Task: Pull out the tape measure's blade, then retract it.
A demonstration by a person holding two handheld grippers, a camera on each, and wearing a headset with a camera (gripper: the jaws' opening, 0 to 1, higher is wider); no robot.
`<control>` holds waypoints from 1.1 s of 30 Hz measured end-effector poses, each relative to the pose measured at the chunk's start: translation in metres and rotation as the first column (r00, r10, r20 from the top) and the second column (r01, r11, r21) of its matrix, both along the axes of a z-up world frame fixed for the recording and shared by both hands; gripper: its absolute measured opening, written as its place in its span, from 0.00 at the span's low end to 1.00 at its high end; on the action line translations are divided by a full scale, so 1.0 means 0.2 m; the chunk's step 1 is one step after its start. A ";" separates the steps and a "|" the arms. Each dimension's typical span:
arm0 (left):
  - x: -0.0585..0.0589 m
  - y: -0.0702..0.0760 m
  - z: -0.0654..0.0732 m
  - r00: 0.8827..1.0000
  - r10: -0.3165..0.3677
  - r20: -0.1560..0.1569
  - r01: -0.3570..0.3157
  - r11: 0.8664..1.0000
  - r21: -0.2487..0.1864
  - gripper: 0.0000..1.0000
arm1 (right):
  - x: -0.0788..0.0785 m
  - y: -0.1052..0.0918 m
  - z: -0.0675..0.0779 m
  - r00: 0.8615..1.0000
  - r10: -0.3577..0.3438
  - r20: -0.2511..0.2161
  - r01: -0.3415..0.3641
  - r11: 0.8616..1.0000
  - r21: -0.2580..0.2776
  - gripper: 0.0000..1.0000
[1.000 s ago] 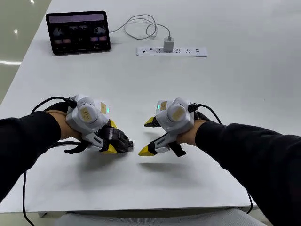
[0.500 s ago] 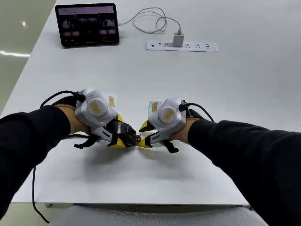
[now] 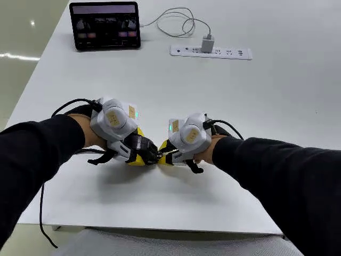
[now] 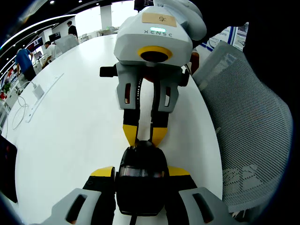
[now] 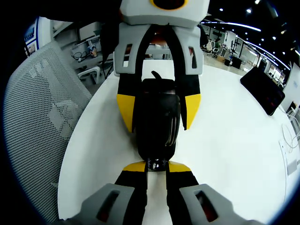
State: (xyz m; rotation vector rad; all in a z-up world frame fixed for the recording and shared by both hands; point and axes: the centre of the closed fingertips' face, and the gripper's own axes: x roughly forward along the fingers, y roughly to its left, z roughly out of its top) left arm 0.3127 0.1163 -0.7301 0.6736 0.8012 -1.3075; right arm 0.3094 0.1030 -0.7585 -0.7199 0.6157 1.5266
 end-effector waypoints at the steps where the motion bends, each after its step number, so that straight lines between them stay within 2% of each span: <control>1: 0.00 0.00 0.00 1.000 -0.001 0.000 0.001 1.000 0.001 0.36 | 0.00 0.00 0.00 1.000 0.000 -0.001 0.000 1.000 -0.001 0.09; 4: 0.01 0.00 0.00 1.000 0.004 -0.002 -0.004 1.000 -0.001 0.37 | 0.00 -0.01 0.00 1.000 0.007 0.008 -0.007 1.000 -0.006 0.09; 9: 0.00 0.00 -0.01 1.000 0.005 0.000 -0.005 1.000 0.003 0.37 | 0.00 -0.02 0.00 1.000 -0.013 -0.004 0.013 1.000 0.011 0.09; 33: -0.01 0.00 0.00 1.000 0.000 0.000 0.000 1.000 0.001 0.37 | 0.00 -0.12 -0.01 0.999 -0.041 -0.031 0.041 0.999 -0.013 0.09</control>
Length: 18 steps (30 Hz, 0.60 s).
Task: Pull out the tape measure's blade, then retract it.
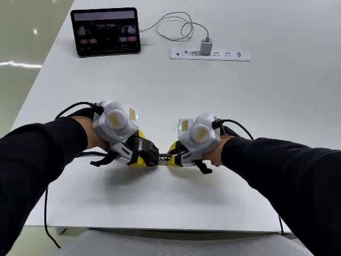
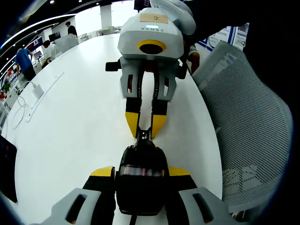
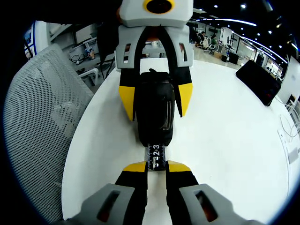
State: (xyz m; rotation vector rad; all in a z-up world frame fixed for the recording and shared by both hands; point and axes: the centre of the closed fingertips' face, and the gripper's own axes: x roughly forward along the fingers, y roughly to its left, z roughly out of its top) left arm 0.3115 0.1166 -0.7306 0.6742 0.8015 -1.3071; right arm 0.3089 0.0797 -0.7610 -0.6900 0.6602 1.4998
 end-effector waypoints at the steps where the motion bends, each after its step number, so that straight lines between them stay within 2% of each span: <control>1: 0.00 0.00 0.00 1.000 0.001 0.000 -0.001 1.000 0.000 0.37 | 0.00 0.00 0.00 1.000 0.000 0.001 0.000 1.000 -0.001 0.09; 4: 0.00 0.00 0.00 1.000 0.003 0.000 -0.003 1.000 0.003 0.37 | 0.00 -0.01 0.00 1.000 0.001 0.009 -0.001 1.000 -0.001 0.09; 18: 0.00 0.01 0.00 1.000 0.008 0.001 -0.008 1.000 0.006 0.37 | 0.01 -0.07 -0.01 1.000 -0.028 -0.005 0.028 0.999 -0.017 0.09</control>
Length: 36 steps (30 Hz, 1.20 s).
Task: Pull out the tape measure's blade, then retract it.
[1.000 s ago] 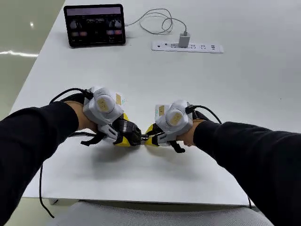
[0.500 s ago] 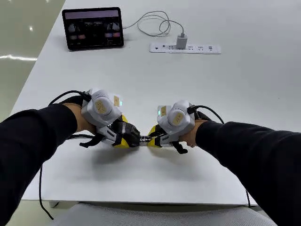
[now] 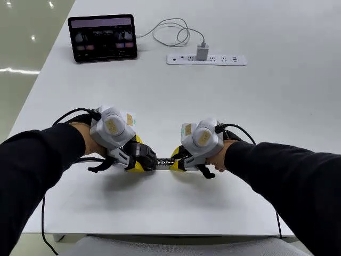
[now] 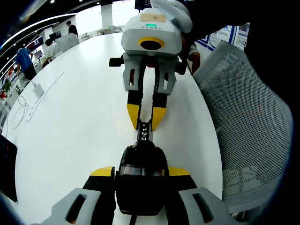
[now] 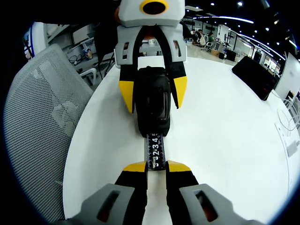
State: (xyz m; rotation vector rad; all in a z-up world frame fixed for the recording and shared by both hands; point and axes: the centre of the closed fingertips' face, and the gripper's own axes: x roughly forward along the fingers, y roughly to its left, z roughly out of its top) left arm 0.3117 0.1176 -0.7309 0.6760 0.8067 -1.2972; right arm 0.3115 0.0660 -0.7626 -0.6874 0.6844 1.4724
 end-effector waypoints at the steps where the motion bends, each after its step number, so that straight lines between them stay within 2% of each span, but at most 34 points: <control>1: 0.00 0.00 0.00 1.000 0.000 0.000 0.000 1.000 0.000 0.37 | 0.00 0.00 0.00 1.000 -0.001 -0.001 0.001 1.000 -0.001 0.09; 36: 0.00 -0.01 0.00 1.000 0.004 -0.003 -0.004 1.000 -0.007 0.37 | 0.00 -0.18 0.00 0.999 -0.035 -0.021 0.034 0.999 -0.023 0.09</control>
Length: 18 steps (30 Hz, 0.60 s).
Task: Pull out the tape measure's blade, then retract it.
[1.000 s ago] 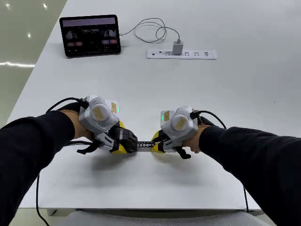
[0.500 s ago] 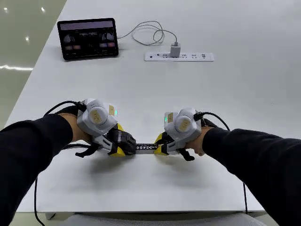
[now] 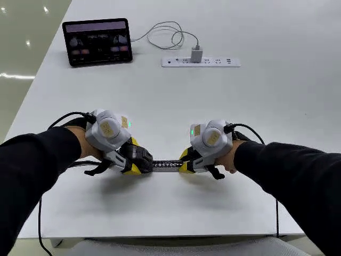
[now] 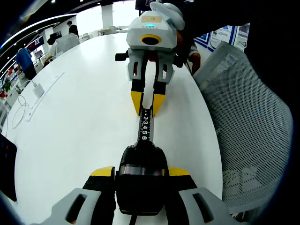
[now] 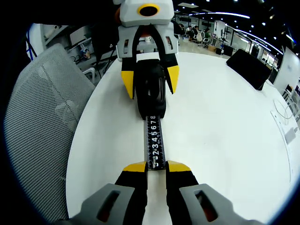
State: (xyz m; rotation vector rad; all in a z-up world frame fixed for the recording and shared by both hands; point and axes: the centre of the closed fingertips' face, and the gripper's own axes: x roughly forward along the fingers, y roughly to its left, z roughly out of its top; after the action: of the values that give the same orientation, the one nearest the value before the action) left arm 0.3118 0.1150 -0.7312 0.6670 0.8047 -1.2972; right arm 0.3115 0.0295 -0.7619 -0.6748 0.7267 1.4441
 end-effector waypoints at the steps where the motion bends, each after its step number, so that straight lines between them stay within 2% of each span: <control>1: 0.00 0.00 0.00 1.000 0.001 0.000 -0.001 1.000 -0.001 0.37 | 0.00 -0.01 0.00 1.000 -0.001 0.000 0.001 1.000 0.000 0.09; 18: 0.00 0.00 0.01 1.000 0.011 0.003 -0.011 1.000 -0.004 0.37 | 0.01 -0.06 0.01 1.000 -0.021 -0.003 0.021 1.000 0.003 0.09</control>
State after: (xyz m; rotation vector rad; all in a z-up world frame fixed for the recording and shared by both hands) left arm 0.3113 0.1147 -0.7293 0.6599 0.8024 -1.2870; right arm 0.3135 0.0173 -0.7601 -0.6609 0.7318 1.4269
